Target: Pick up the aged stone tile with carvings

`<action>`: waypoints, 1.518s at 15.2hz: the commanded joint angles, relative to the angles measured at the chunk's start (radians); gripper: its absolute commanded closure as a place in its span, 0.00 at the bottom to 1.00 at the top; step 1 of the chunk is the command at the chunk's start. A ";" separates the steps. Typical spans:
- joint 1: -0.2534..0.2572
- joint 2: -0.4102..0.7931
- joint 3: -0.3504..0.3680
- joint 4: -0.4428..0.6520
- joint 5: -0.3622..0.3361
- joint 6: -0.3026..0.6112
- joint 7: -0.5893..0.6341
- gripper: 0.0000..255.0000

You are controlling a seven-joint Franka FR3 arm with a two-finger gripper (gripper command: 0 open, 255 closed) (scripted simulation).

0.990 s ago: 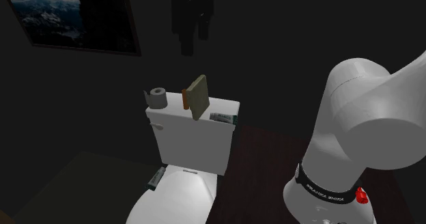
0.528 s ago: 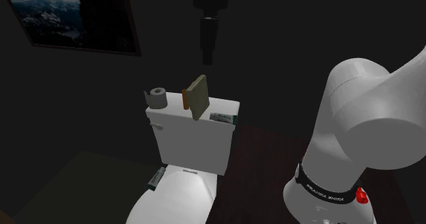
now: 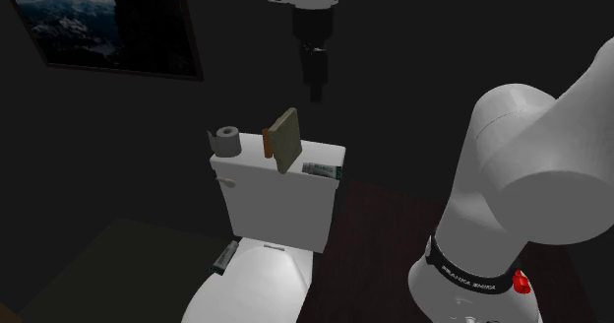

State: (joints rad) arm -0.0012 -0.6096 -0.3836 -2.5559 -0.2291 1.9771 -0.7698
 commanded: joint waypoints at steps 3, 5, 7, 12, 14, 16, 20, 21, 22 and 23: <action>0.026 0.130 -0.113 0.047 -0.021 0.078 -0.200 0.00; 0.047 0.209 -0.170 0.081 -0.014 0.119 -0.302 0.00; 0.070 0.295 -0.224 0.120 0.008 0.158 -0.409 0.00; 0.123 0.546 -0.335 0.245 0.144 0.241 -0.713 0.00; 0.124 0.658 -0.353 0.306 0.228 0.260 -0.846 0.00; 0.101 0.769 -0.346 0.373 0.313 0.270 -0.973 0.00; 0.012 0.969 -0.282 0.524 0.437 0.267 -1.180 0.00; -0.011 1.014 -0.263 0.565 0.459 0.263 -1.222 0.00; -0.036 1.058 -0.243 0.607 0.475 0.259 -1.260 0.00; -0.059 1.100 -0.224 0.651 0.490 0.253 -1.295 0.00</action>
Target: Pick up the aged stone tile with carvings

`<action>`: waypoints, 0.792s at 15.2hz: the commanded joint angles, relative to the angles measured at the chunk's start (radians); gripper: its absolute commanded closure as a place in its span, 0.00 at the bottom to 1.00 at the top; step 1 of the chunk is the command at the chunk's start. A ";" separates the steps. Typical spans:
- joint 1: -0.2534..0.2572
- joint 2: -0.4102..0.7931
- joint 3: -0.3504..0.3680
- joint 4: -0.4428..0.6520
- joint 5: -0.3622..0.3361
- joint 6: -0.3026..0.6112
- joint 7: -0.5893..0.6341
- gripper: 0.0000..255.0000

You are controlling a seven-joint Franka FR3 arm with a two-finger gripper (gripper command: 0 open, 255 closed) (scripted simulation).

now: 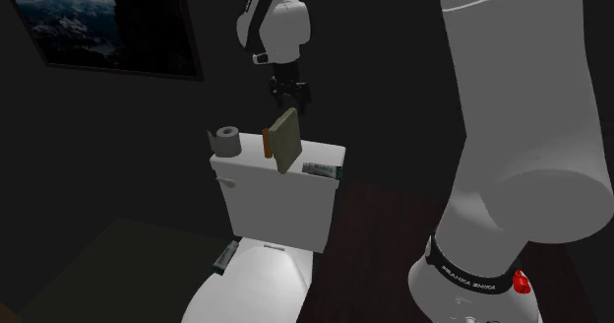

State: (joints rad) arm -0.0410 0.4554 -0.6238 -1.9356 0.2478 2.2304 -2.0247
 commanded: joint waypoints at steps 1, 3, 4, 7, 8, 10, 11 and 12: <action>-0.042 0.077 0.034 0.075 0.024 -0.006 -0.072 0.00; -0.084 0.160 0.069 0.168 0.040 -0.020 -0.130 0.00; -0.103 0.201 0.086 0.217 0.046 -0.029 -0.156 0.00; -0.155 0.319 0.129 0.366 0.051 -0.058 -0.220 0.00; -0.158 0.327 0.132 0.366 0.054 -0.050 -0.221 0.00; -0.162 0.345 0.139 0.368 0.061 -0.034 -0.223 0.00; -0.164 0.353 0.142 0.369 0.064 -0.026 -0.224 0.00; -0.167 0.362 0.145 0.370 0.067 -0.019 -0.225 0.00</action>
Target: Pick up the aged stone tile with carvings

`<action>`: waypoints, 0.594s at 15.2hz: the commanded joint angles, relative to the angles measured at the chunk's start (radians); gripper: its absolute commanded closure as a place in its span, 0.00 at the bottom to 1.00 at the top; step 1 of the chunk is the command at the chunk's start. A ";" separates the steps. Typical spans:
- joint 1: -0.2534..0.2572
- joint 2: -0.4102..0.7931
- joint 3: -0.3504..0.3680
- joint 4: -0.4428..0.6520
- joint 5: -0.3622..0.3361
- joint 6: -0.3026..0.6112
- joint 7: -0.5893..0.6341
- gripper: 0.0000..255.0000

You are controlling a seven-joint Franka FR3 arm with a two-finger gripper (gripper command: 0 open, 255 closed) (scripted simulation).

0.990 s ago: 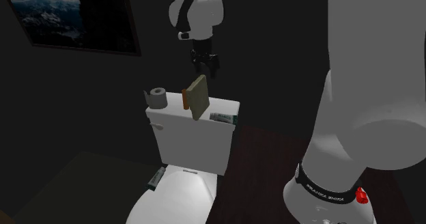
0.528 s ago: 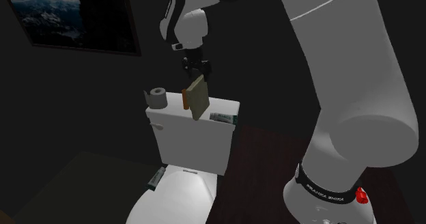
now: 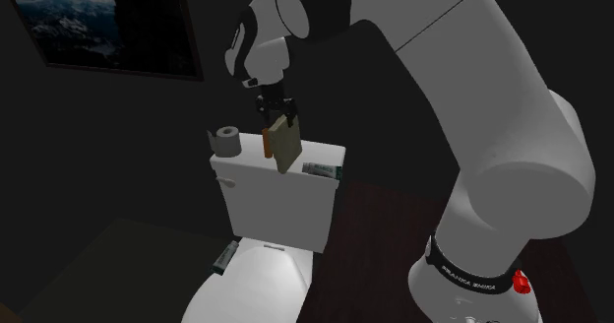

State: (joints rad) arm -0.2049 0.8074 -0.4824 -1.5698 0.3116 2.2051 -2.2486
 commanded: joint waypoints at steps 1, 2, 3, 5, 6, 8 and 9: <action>-0.005 0.020 0.007 0.006 0.006 0.014 -0.002 0.00; -0.007 0.029 0.010 0.007 0.010 0.022 -0.003 0.00; -0.009 0.034 0.012 0.008 0.011 0.026 -0.003 0.00; -0.008 0.032 0.012 0.007 0.011 0.025 -0.004 1.00; -0.008 0.031 0.011 0.006 0.011 0.025 -0.004 1.00; -0.008 0.031 0.011 0.005 0.011 0.026 -0.004 1.00; -0.008 0.031 0.011 0.006 0.011 0.025 -0.004 1.00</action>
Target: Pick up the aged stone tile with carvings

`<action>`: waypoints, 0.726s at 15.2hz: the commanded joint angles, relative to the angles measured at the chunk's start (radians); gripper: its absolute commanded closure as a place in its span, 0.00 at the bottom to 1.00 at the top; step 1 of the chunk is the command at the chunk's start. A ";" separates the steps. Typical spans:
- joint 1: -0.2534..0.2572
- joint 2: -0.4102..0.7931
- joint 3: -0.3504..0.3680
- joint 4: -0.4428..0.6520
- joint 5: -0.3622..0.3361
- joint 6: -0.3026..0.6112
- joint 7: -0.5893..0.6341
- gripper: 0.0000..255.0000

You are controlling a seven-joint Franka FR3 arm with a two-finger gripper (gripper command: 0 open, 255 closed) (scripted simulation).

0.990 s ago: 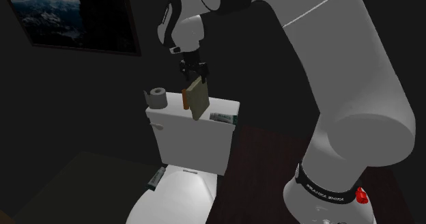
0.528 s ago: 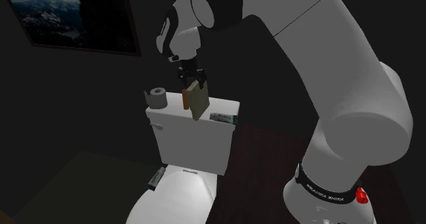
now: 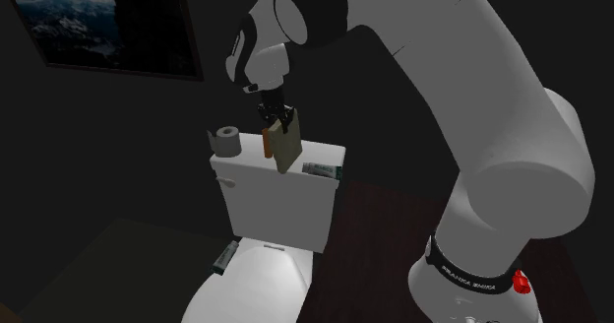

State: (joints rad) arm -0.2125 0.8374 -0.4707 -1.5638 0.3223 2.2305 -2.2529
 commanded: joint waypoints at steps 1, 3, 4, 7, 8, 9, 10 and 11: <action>0.000 0.001 0.000 -0.001 0.000 0.000 0.000 1.00; 0.000 0.000 -0.001 -0.002 0.000 0.000 0.000 1.00; 0.000 0.000 -0.001 -0.002 0.000 0.000 0.000 1.00; 0.004 -0.014 -0.006 -0.001 -0.006 -0.014 0.003 1.00; 0.006 -0.023 -0.009 -0.002 -0.009 -0.022 0.003 1.00; 0.008 -0.032 -0.012 -0.004 -0.012 -0.030 0.004 1.00; 0.010 -0.041 -0.016 -0.004 -0.015 -0.038 0.005 1.00; 0.013 -0.050 -0.019 -0.005 -0.019 -0.045 0.006 1.00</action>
State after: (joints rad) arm -0.2013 0.7946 -0.4866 -1.5735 0.3070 2.1948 -2.2482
